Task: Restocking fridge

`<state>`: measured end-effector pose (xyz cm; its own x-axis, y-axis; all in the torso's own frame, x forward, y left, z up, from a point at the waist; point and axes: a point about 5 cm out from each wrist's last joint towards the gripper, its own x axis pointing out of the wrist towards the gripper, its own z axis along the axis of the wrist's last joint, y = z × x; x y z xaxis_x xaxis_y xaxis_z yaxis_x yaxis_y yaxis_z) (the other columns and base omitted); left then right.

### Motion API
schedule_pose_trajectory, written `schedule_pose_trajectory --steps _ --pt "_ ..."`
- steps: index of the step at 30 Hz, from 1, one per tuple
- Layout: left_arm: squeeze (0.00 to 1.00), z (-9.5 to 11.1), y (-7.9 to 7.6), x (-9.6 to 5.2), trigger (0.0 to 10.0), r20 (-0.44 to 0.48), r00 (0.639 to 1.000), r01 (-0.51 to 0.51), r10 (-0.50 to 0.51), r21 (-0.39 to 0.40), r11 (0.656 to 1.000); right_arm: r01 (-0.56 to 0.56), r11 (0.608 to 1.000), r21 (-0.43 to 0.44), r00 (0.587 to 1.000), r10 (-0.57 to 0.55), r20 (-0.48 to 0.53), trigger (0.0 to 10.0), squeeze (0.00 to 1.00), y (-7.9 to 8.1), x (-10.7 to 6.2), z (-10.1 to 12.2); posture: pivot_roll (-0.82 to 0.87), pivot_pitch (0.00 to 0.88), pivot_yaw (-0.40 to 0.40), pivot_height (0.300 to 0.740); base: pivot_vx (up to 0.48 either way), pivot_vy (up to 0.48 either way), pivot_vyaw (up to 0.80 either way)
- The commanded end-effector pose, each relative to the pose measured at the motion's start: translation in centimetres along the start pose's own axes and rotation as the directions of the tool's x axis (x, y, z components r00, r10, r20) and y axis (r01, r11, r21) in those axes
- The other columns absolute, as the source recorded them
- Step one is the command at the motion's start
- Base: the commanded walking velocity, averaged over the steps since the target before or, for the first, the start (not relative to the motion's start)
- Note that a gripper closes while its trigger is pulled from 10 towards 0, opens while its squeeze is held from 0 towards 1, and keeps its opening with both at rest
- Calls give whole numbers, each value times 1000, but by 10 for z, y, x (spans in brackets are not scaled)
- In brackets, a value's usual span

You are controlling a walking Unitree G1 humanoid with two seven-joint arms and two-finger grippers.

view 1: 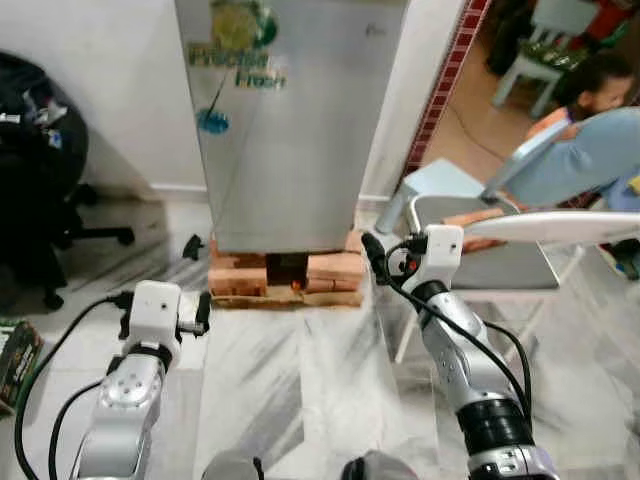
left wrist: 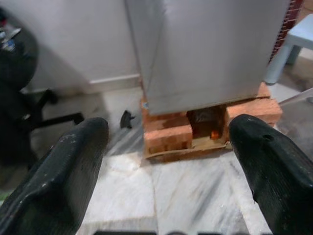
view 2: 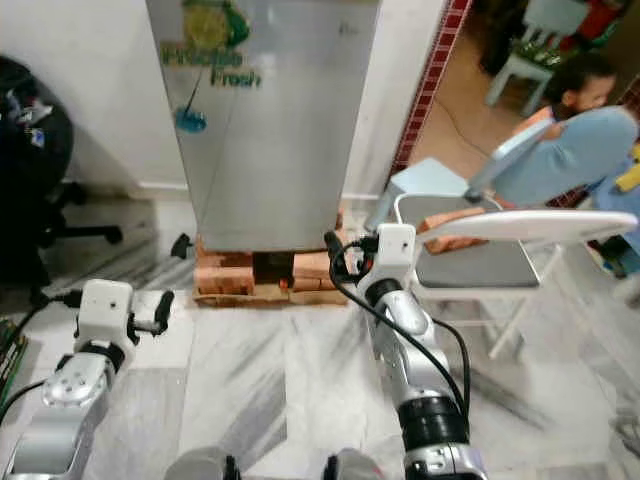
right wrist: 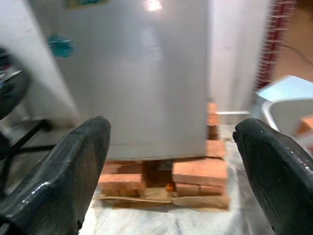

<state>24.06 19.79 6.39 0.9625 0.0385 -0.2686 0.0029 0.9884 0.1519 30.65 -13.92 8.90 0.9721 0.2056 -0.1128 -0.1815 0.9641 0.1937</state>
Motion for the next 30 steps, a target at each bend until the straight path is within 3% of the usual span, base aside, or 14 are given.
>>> schedule_pose_trajectory --steps 1,11,14,20,22,30 --pt "0 0 -3 3 10000 -4 1000 -4 4 -16 1000 47 999 -8 999 -47 1 10000 0 -10 -3 -1 127 53 -27 740 0 0 -800" --pt "0 3 -13 16 10000 -3 998 57 -57 -53 997 73 997 -19 997 -73 -3 10000 0 -15 -5 -2 100 49 -27 740 0 49 -800" --pt "0 15 -15 24 10000 24 998 55 -53 -54 997 85 996 -22 996 -84 17 10000 0 -16 -2 3 97 43 -29 740 0 480 -800" --pt "0 20 -18 24 10000 66 995 76 -75 -19 997 66 998 -15 997 -66 33 10000 0 -9 4 7 101 43 -29 740 0 480 -710" --pt "0 19 -16 22 10000 78 995 69 -68 -1 998 59 998 -19 998 -58 36 10000 0 -8 5 8 105 46 -31 740 0 480 0" --pt "0 17 -14 18 10000 88 992 100 -95 -51 994 65 998 -13 997 -65 33 10000 0 -8 5 7 114 49 -37 740 0 480 0"
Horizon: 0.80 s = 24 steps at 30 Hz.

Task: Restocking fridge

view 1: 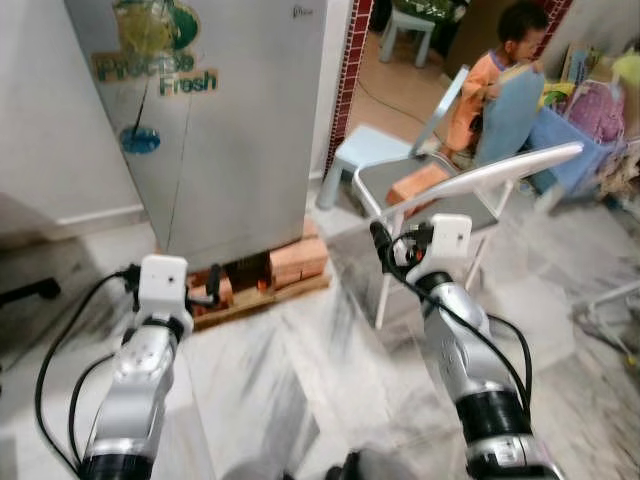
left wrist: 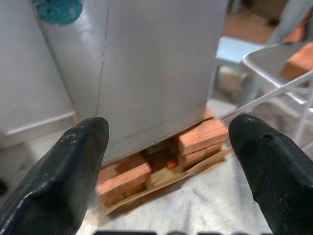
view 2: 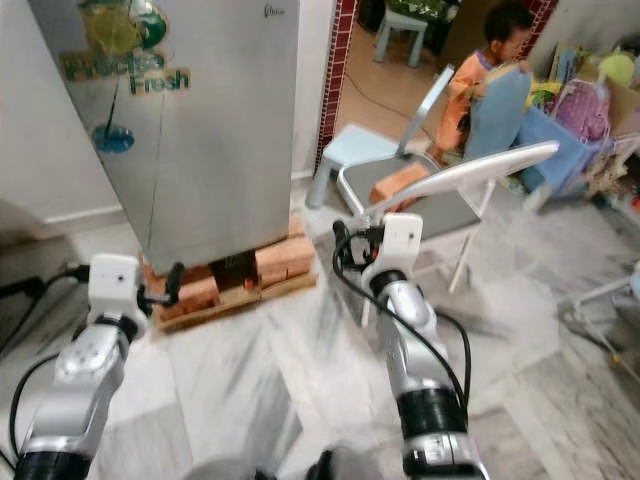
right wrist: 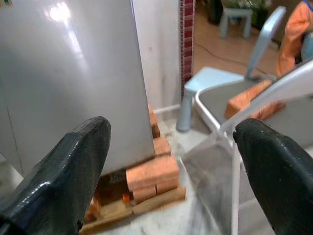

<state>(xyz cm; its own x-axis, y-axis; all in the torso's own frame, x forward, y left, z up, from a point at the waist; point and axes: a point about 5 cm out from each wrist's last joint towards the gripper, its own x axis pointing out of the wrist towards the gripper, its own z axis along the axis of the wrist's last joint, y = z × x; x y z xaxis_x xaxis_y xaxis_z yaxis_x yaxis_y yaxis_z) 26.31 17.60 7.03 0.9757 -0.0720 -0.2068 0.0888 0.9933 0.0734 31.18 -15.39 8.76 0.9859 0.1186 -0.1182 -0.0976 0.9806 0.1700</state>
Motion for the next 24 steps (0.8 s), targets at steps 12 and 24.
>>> schedule_pose_trajectory --steps 12,24 --pt "0 -1 -3 4 10000 4 998 64 -64 28 998 45 999 21 999 -46 28 10000 0 -2 0 -1 133 0 -10 740 53 296 0" --pt "0 -8 0 -3 10000 -26 994 111 -108 147 983 157 988 -8 984 -156 84 10000 0 -20 -13 -1 109 0 80 740 0 0 -415"
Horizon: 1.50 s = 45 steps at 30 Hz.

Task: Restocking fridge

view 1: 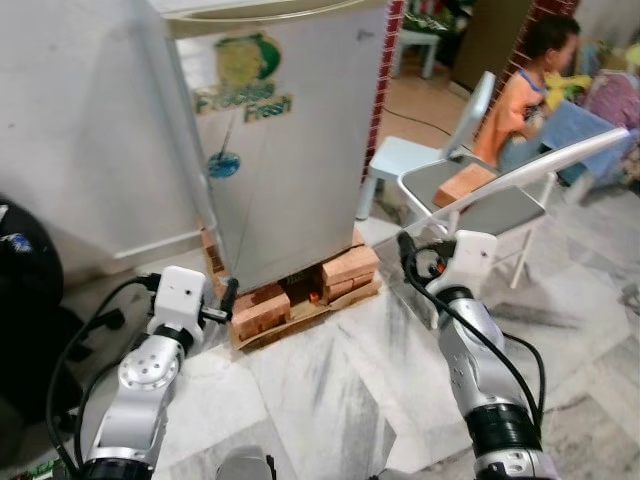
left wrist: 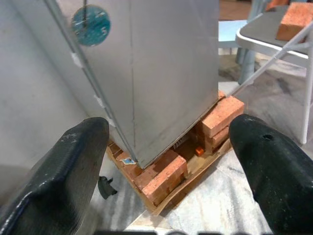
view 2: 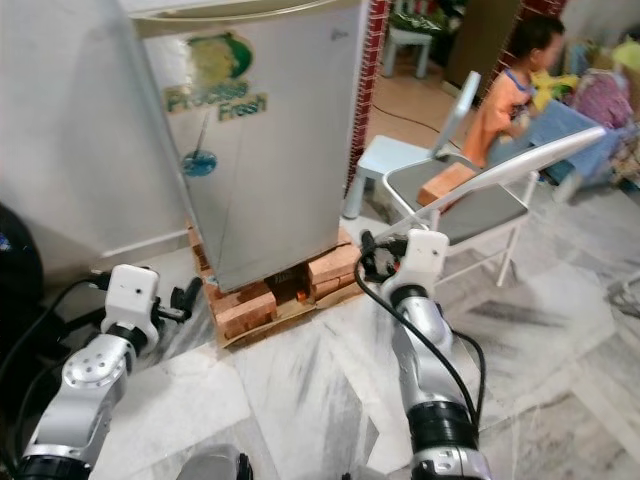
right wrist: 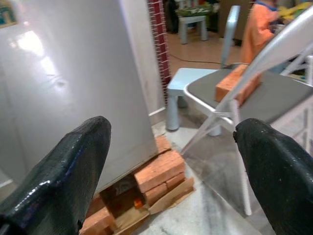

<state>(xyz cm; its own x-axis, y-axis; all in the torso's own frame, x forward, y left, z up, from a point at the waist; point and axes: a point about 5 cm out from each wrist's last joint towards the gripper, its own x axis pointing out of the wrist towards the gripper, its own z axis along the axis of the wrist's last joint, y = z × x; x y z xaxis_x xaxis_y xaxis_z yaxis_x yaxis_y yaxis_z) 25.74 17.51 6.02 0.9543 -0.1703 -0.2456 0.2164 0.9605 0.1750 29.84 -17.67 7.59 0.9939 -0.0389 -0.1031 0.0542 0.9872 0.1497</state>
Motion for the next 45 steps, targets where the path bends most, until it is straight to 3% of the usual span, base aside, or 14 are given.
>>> schedule_pose_trajectory --steps 1,12,16,17,18,19,20,28,29,30,32,33,34,45 --pt "0 5 3 1 10000 20 1000 10 -11 28 1000 16 1000 -11 999 -15 47 10000 0 2 0 10 102 0 80 740 0 0 0" --pt "0 -3 -17 4 10000 -1 998 65 -65 -27 998 4 1000 14 1000 -4 -25 10000 0 0 -7 -6 79 1 23 740 0 215 -238" --pt "0 -5 -25 3 10000 6 995 104 -104 -6 995 -55 998 6 998 55 3 10000 0 16 0 1 85 1 12 740 0 480 -644" --pt "0 -3 -24 4 10000 18 994 104 -104 -14 994 -75 997 7 997 75 17 10000 102 21 1 4 90 1 8 740 0 480 -425" --pt "71 -1 -24 6 10000 28 995 98 -97 -22 995 -87 996 2 996 87 25 10000 984 24 3 6 96 3 0 740 0 480 0" --pt "678 1 -23 7 10000 36 995 96 -94 -34 995 -97 995 5 995 97 28 10000 1000 26 4 6 98 1 -4 740 0 480 0" --pt "1000 2 -22 8 10000 42 995 94 -92 -44 995 -105 994 9 994 105 29 10000 1000 28 4 7 99 1 -7 740 0 476 0" --pt "1000 7 -12 15 10000 60 998 5 -3 -32 999 -122 992 -12 992 123 29 10000 1000 33 9 10 105 2 -23 740 0 439 0" --pt "1000 7 -11 15 10000 59 998 2 0 -29 1000 -124 992 -19 992 124 30 10000 651 33 9 11 105 2 -23 740 0 398 0" --pt "965 7 -11 15 10000 58 998 1 1 -34 999 -125 992 -25 992 126 30 10000 0 34 10 12 105 2 -25 740 0 375 0" --pt "965 6 -11 15 10000 58 998 -2 4 -35 999 -129 991 -25 991 130 30 10000 0 34 10 12 106 1 -27 740 0 375 0" --pt "761 5 -11 14 10000 58 998 -5 7 -31 1000 -131 991 -26 991 132 32 10000 0 34 10 12 107 0 -30 740 0 337 0" --pt "0 5 -9 12 10000 69 997 -39 41 -31 999 -135 991 -24 990 136 34 10000 0 34 11 13 109 0 -34 740 0 0 0" --pt "0 2 -12 10 10000 81 996 -25 31 -65 998 -122 992 -18 991 123 49 10000 0 29 15 18 110 0 -42 740 0 0 0"
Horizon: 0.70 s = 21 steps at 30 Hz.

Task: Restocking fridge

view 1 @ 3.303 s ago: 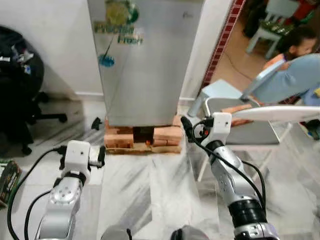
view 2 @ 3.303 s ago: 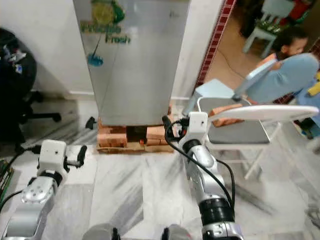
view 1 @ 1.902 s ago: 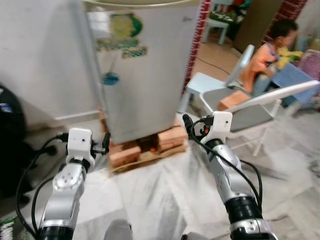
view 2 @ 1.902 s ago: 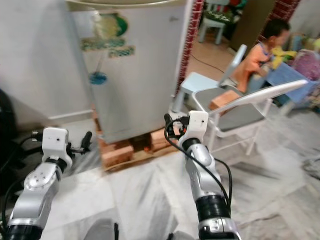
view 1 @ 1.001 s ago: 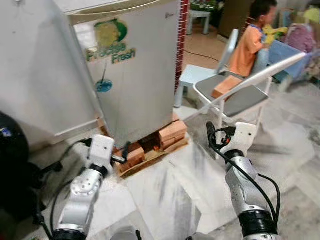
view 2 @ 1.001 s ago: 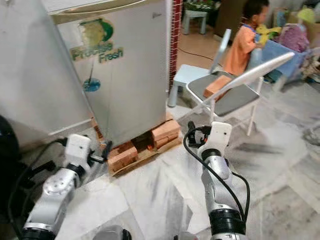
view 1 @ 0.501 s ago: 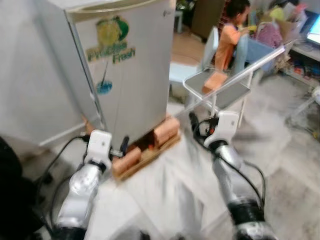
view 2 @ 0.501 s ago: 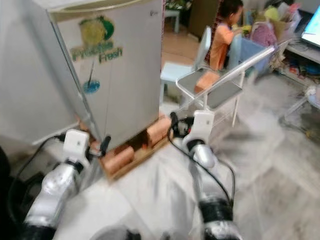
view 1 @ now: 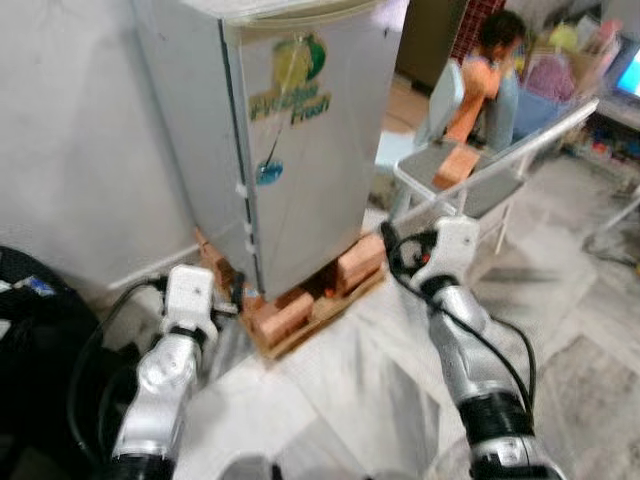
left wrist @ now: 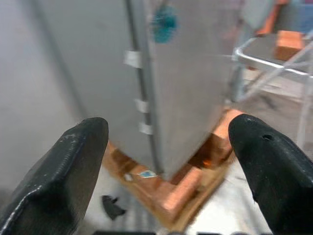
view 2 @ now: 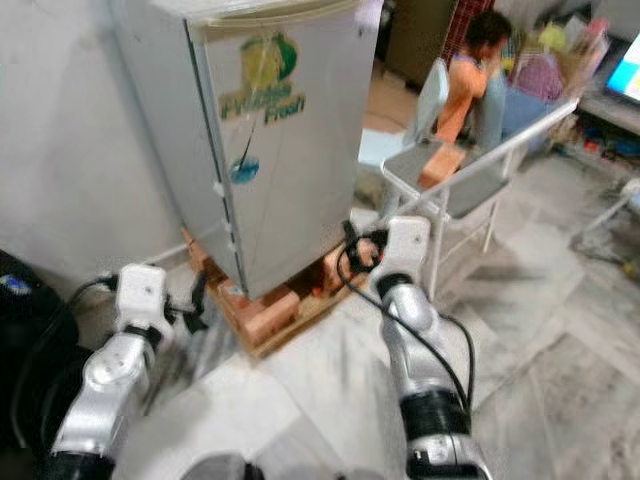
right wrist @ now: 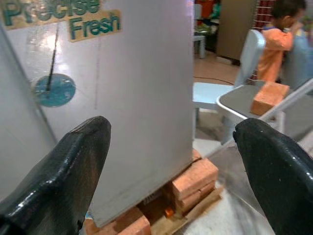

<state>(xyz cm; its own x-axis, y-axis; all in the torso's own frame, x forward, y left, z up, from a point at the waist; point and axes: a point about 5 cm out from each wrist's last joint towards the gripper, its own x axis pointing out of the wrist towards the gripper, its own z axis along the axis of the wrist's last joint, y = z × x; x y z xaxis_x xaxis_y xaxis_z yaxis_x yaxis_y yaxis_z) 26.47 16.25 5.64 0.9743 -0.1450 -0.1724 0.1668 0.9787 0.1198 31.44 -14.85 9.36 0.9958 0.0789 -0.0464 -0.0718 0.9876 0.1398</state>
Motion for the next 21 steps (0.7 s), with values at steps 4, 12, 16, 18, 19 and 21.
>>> schedule_pose_trajectory --steps 4,12,16,18,19,21 --pt "0 2 -4 2 10000 19 999 46 -46 -22 999 -1 1000 3 1000 1 17 10000 0 -1 4 5 109 0 -42 740 412 127 0" --pt "0 4 -7 4 10000 31 997 65 -64 -14 998 -4 1000 -7 1000 4 9 10000 0 -1 4 5 103 0 -37 740 344 323 -361" --pt "0 4 -10 4 10000 31 996 85 -85 -17 996 -1 1000 -12 1000 2 11 10000 0 -2 5 5 102 0 -35 740 281 390 -244" --pt "0 4 -11 4 10000 32 995 92 -91 -13 996 -2 1000 -12 1000 2 12 10000 0 -1 5 5 102 0 -35 740 281 390 0" --pt "0 4 -12 3 10000 32 995 98 -98 -7 995 -2 1000 -14 1000 2 13 10000 0 -1 5 5 103 0 -35 740 274 398 0" --pt "0 3 -13 3 10000 31 994 106 -106 -10 994 -2 1000 -17 1000 2 13 10000 0 -1 5 5 103 0 -35 740 272 398 0"
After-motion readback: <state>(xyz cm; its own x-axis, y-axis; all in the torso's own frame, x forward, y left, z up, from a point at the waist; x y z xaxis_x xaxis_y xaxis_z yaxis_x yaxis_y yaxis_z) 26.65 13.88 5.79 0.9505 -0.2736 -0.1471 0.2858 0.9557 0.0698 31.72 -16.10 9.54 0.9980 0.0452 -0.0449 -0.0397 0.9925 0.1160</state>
